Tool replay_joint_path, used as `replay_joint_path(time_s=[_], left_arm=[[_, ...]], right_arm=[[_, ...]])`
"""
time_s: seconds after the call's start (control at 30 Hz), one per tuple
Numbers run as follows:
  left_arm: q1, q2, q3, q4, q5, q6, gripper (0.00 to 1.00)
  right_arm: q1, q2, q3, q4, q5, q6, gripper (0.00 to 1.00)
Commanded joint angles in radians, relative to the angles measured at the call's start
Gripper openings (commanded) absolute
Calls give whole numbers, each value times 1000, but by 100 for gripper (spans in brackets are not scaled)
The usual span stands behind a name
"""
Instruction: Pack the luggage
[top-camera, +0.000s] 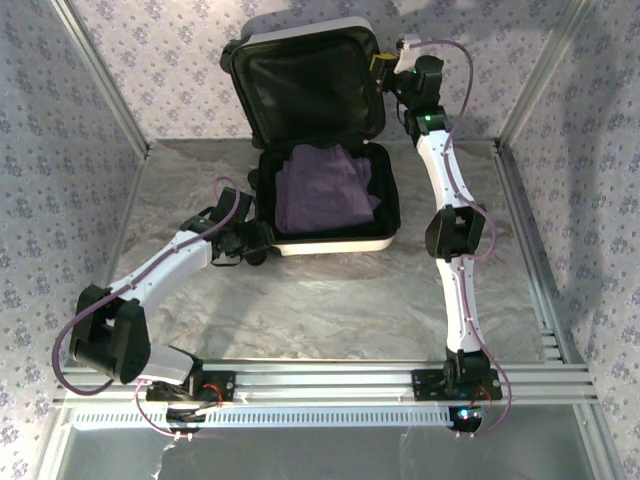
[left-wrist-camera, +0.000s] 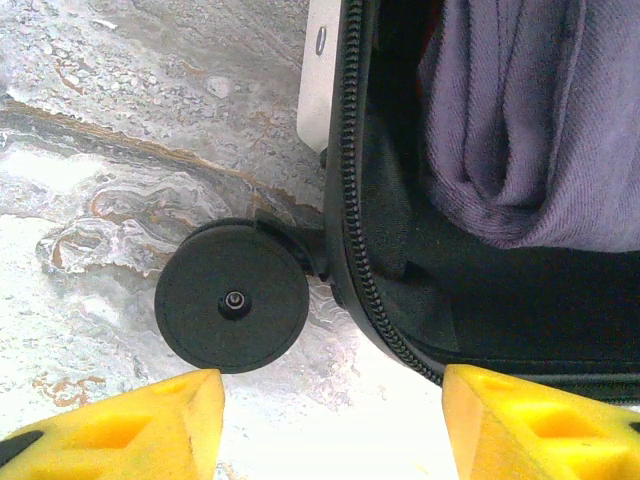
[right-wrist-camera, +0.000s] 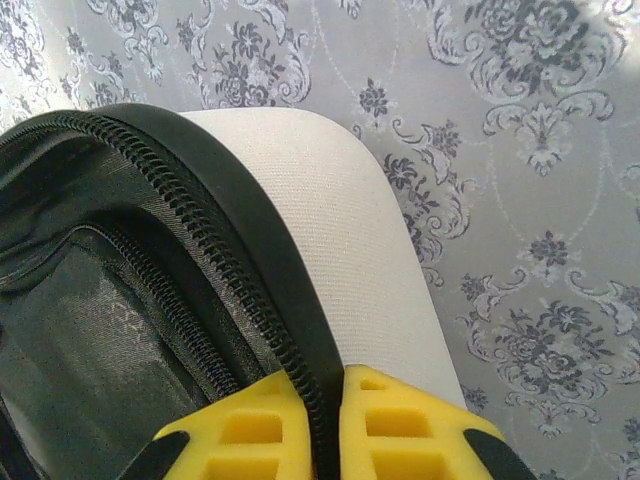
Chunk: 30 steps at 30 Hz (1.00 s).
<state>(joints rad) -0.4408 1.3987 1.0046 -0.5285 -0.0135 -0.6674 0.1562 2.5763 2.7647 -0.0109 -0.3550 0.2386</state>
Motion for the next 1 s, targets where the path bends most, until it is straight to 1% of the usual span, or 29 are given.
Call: replay_joint_path(time_s=[0.0,0.13,0.23,0.47,0.6,0.8,0.97], left_arm=[[-7,-9,-12,-10,-13,-12,59],[-11,-48,-40,32,-9,-15,59],[-11,-90,-59,56,-17,-15,59],[-10,-191,-26,2,-69,34,60],[-6,-269,8,-44,-111,68,61],[8,-368,29,-88,-168,78,64],[18,-405,43,-114,-183,97,65]], right_arm=[[17,-86,41,-17,-120,6,7],[24,-115,30,-35,-158,-21,6],[36,-129,27,-55,-160,-62,4],[44,-180,-13,-112,-191,-125,2],[46,-252,-139,-90,-194,-169,2],[48,-399,-393,47,-183,-211,2],[46,-503,-560,104,-188,-240,1]])
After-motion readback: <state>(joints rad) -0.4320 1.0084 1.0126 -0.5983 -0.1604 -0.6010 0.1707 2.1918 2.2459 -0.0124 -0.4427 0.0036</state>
